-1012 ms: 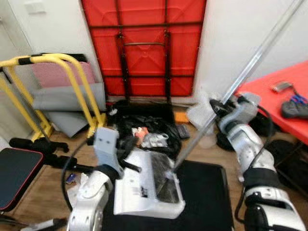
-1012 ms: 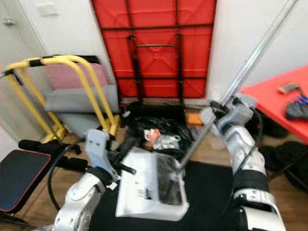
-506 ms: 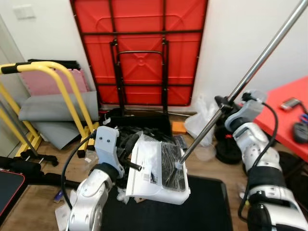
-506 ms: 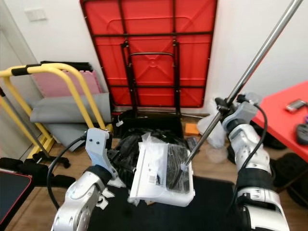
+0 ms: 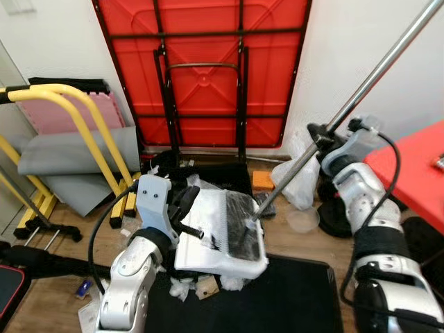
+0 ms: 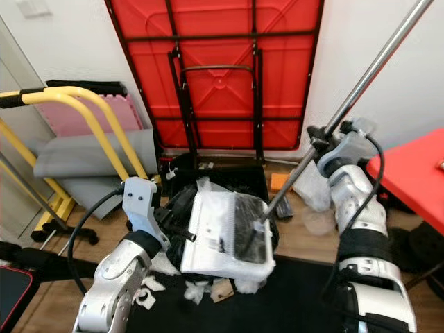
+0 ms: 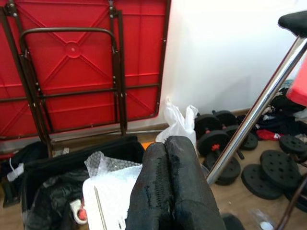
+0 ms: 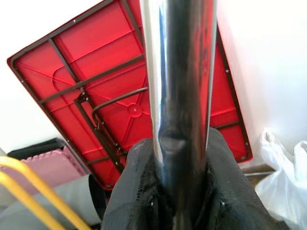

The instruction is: Sweep floor

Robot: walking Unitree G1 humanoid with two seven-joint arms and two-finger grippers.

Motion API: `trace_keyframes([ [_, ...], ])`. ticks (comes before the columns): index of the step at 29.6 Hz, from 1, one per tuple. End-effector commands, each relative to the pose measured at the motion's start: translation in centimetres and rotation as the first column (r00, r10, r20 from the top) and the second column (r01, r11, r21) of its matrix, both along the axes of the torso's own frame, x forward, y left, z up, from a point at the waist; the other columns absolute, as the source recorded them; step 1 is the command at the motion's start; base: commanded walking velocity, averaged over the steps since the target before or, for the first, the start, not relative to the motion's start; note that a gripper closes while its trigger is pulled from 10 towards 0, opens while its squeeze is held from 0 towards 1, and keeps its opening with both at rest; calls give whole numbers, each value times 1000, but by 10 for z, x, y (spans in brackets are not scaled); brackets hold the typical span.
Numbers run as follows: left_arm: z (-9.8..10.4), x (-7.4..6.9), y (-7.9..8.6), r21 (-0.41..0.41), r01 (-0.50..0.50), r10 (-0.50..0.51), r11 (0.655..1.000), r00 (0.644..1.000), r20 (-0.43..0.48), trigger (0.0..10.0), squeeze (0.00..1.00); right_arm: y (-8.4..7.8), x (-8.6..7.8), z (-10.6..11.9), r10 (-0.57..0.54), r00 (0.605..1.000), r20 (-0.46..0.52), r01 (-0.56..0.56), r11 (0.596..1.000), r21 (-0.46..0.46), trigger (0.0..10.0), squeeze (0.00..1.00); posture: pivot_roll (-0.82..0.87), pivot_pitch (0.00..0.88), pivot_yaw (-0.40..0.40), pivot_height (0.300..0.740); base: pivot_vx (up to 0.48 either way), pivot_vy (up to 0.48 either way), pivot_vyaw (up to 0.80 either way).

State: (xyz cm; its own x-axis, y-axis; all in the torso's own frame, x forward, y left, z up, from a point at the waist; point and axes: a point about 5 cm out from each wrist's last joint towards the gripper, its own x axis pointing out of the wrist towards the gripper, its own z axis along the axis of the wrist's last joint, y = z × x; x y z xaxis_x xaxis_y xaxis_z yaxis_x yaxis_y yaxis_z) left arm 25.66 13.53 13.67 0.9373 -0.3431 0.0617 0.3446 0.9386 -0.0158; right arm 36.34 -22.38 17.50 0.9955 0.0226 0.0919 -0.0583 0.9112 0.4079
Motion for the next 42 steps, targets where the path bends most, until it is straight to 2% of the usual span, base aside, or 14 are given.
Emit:
trace_keyframes([
  [1,0,0,2,-9,-15,15,1000,1000,-3,10000,0,11,4,16,35,997,72,-37,999,27,10000,0,-150,0,-23,740,360,0,0],
  [11,1,-4,0,-3,-11,11,1000,1000,-7,10000,0,9,3,17,49,997,67,-47,998,-29,10000,0,-146,0,-22,740,332,0,0],
  [16,1,-7,-2,-4,-8,8,1000,1000,-9,10000,0,8,2,19,50,996,69,-47,998,-45,10000,0,-141,4,-24,740,0,0,0],
  [17,2,-11,-3,-9,-8,8,1000,1000,-9,10000,0,6,3,22,51,996,73,-47,997,-60,10000,0,-138,21,-27,740,0,0,0],
  [18,4,-21,-5,-19,-8,8,1000,1000,-18,10000,0,3,6,32,51,995,91,-43,995,-87,10000,0,-120,102,-35,740,0,0,0],
  [20,6,-33,-8,-31,-10,9,999,1000,-28,10000,0,-1,8,44,50,992,115,-37,993,-115,10000,0,-117,110,-35,740,0,0,0],
  [21,8,-38,-8,-36,-11,10,999,999,-31,10000,0,-3,8,49,46,991,123,-31,992,-120,10000,0,-108,149,-35,740,0,0,0],
  [25,11,-48,-9,-46,-15,13,999,999,-40,10000,0,-8,12,58,30,990,138,-12,991,-130,10000,0,-102,171,-36,740,0,0,0],
  [27,11,-58,-10,-84,-9,3,996,998,-70,10000,0,-11,20,71,14,987,162,9,990,-139,10000,0,-82,230,-32,740,0,0,0],
  [30,12,-64,-11,-103,-8,-1,995,997,-80,10000,0,-12,22,76,9,985,173,16,990,-141,10000,0,-77,241,-32,740,0,0,0],
  [36,14,-79,-11,-102,-21,10,995,994,-109,10000,0,1,38,104,12,973,228,29,984,-174,10000,0,-47,284,-35,740,0,0,0],
  [38,14,-80,-11,-100,-24,13,995,994,-112,10000,0,3,39,107,13,972,233,30,983,-180,10000,0,-47,284,-35,740,0,0,0],
  [39,16,-86,-11,-98,-35,22,995,992,-123,10000,0,9,43,119,19,966,256,34,979,-201,10000,0,-33,307,-43,740,0,0,800],
  [42,19,-94,-10,-99,-44,30,994,990,-140,10000,0,15,47,131,20,961,276,47,971,-235,10000,0,-21,315,-45,740,0,0,800],
])
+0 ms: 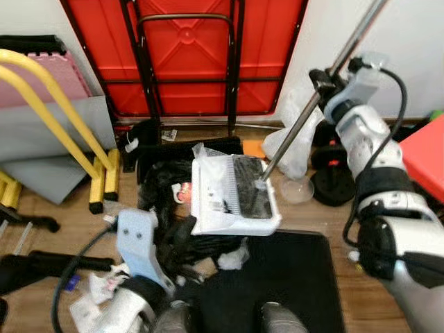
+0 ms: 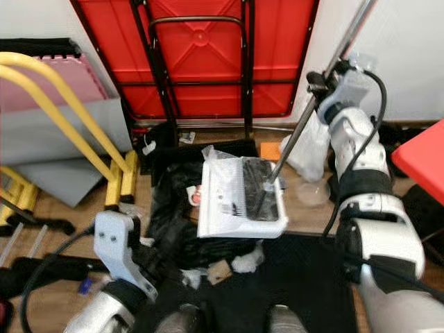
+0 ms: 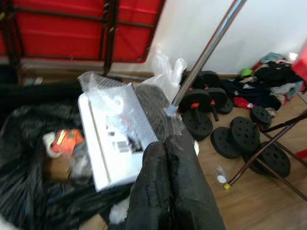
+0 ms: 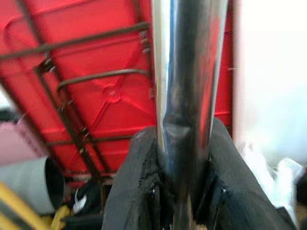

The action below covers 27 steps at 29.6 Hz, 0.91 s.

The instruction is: Sweep floor

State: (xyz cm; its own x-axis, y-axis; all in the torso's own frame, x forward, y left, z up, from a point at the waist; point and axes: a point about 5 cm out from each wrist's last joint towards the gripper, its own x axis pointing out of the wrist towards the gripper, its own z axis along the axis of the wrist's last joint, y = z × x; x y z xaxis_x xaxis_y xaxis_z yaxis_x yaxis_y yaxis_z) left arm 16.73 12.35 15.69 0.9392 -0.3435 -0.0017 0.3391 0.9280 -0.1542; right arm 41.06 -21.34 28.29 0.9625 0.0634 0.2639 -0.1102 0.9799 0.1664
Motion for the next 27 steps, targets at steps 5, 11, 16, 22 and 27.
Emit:
trace_keyframes([
  [5,2,-15,2,5,-41,41,999,998,-54,10000,0,12,4,40,-44,991,123,53,996,-75,10000,0,-3,325,-45,740,0,0,800],
  [11,4,-22,1,7,-37,38,999,997,-66,10000,0,25,5,64,-124,972,202,173,954,-246,10000,0,11,346,-42,740,0,0,533],
  [16,7,-27,1,8,-38,39,999,996,-76,10000,0,48,6,79,-108,959,263,209,895,-394,10000,0,17,354,-47,740,0,0,0],
  [22,9,-31,0,4,-43,43,999,995,-87,10000,0,56,6,90,-137,946,295,264,854,-449,10000,0,18,366,-53,740,0,0,0],
  [27,11,-33,-1,0,-44,44,999,995,-94,10000,0,59,7,90,-124,953,276,244,856,-455,10000,0,16,374,-53,740,0,0,0],
])
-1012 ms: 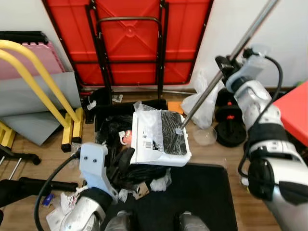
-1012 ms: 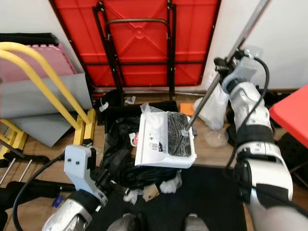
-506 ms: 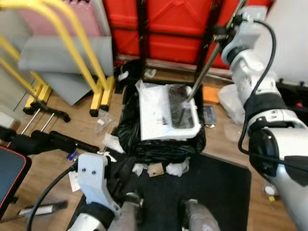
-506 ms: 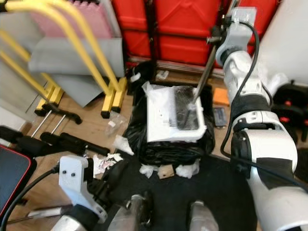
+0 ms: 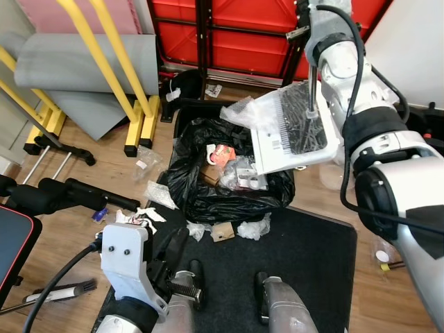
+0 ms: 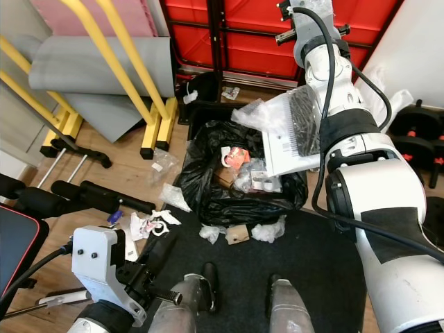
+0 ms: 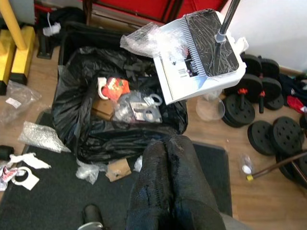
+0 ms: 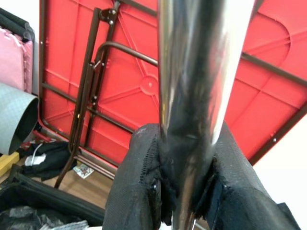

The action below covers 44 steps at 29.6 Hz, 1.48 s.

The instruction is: Sweep floor

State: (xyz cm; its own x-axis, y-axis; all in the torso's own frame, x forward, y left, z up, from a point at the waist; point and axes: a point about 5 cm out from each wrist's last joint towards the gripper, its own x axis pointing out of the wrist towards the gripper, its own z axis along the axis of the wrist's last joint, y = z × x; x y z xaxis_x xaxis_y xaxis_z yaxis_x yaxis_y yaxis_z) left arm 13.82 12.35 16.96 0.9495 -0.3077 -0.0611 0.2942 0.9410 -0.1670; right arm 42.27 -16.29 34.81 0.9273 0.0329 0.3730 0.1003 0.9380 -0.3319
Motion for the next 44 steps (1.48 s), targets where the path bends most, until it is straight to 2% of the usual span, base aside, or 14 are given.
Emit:
trace_keyframes([
  [1,-1,-5,-2,-13,-5,5,1000,999,-35,10000,0,14,-4,23,46,996,83,-41,997,-58,10000,0,9,380,-53,740,0,0,0],
  [5,0,-6,-3,-18,-2,1,1000,999,-38,10000,0,22,-3,21,63,995,79,-55,992,-110,10000,0,7,384,-56,740,0,0,0],
  [6,0,-6,-3,-19,-1,0,1000,999,-39,10000,0,29,-4,23,72,992,100,-54,983,-175,10000,0,5,387,-56,740,0,0,0],
  [9,1,-6,-4,-19,-1,0,1000,999,-40,10000,0,37,-6,25,82,989,127,-49,969,-242,10000,0,5,390,-58,740,0,0,0],
  [23,2,-5,-3,-13,-4,4,1000,999,-44,10000,0,42,-8,36,51,982,184,2,961,-277,10000,0,5,389,-60,740,0,0,0],
  [24,2,-5,-3,-13,-4,3,1000,999,-44,10000,0,50,-10,38,81,973,218,2,935,-354,10000,0,4,390,-60,740,0,0,0],
  [26,2,-5,-3,-13,-4,3,1000,999,-44,10000,0,50,-10,38,81,973,218,2,935,-354,10000,0,4,390,-60,740,0,0,0],
  [27,2,-5,-3,-14,-3,3,1000,999,-44,10000,0,59,-13,39,119,958,261,9,897,-441,10000,0,3,390,-59,740,0,0,0],
  [28,2,-5,-3,-14,-3,3,1000,999,-44,10000,0,59,-13,39,119,958,261,9,897,-441,10000,0,3,390,-59,740,0,0,0],
  [29,2,-5,-3,-14,-3,2,1000,999,-44,10000,0,69,-16,37,164,943,289,9,857,-515,10000,0,2,391,-59,740,0,0,0],
  [30,2,-5,-3,-14,-2,2,1000,999,-44,10000,0,75,-18,36,196,934,300,-1,838,-545,10000,0,3,391,-60,740,0,0,0],
  [41,2,-4,-4,-15,-4,3,1000,999,-44,10000,0,81,-20,33,227,922,314,14,790,-612,10000,0,2,390,-61,740,0,0,0],
  [43,2,-4,-3,-16,-3,3,1000,999,-44,10000,0,79,-19,33,232,927,295,-24,821,-570,10000,0,2,389,-61,740,0,0,0],
  [44,2,-4,-3,-16,-3,3,1000,999,-44,10000,0,79,-19,33,232,927,295,-24,821,-570,10000,0,2,389,-61,740,0,0,0],
])
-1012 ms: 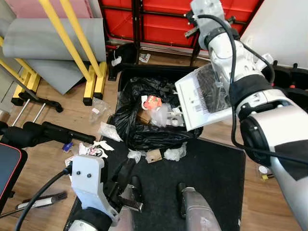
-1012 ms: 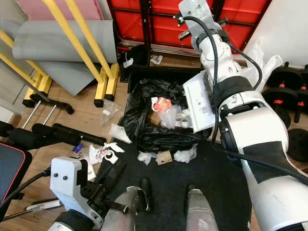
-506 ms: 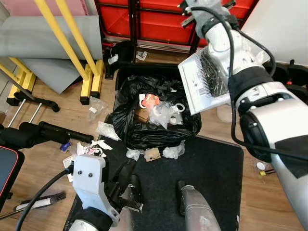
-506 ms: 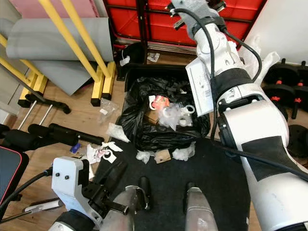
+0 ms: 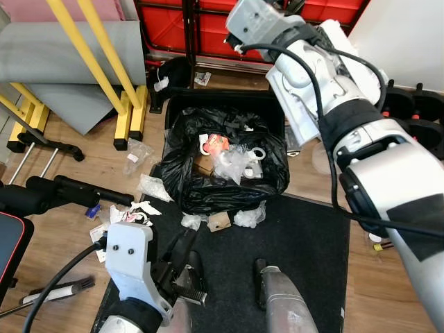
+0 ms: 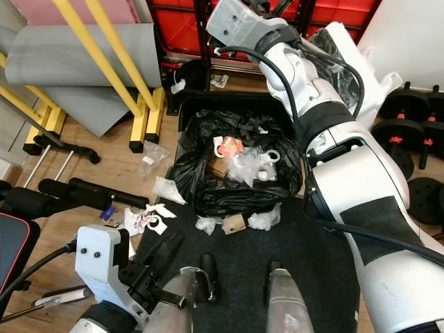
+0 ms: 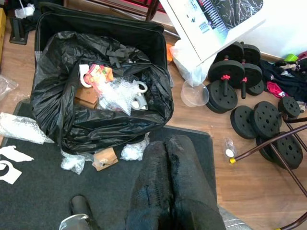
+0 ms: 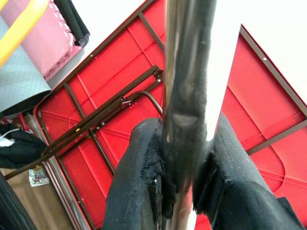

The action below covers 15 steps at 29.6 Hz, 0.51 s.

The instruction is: Sweep floor

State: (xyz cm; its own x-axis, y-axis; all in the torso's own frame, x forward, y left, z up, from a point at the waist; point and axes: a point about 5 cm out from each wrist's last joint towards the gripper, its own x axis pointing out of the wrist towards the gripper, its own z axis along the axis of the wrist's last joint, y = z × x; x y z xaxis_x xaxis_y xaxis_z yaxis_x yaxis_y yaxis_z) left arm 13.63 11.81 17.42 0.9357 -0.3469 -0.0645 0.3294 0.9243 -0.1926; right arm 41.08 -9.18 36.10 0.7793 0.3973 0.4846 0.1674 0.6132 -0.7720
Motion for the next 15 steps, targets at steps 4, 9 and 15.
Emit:
trace_keyframes([
  [4,-3,-1,2,9,-42,42,999,999,-32,10000,0,0,-5,20,77,997,15,-78,988,135,10000,0,3,384,-60,740,0,0,0],
  [9,-4,3,4,9,-45,45,999,999,-28,10000,0,-34,5,12,230,963,-140,-98,783,614,10000,0,0,364,-56,740,0,0,0],
  [15,-7,10,6,2,-50,50,999,998,-29,10000,0,-51,10,-9,376,910,-176,-90,593,800,10000,0,-10,338,-51,740,0,0,0],
])
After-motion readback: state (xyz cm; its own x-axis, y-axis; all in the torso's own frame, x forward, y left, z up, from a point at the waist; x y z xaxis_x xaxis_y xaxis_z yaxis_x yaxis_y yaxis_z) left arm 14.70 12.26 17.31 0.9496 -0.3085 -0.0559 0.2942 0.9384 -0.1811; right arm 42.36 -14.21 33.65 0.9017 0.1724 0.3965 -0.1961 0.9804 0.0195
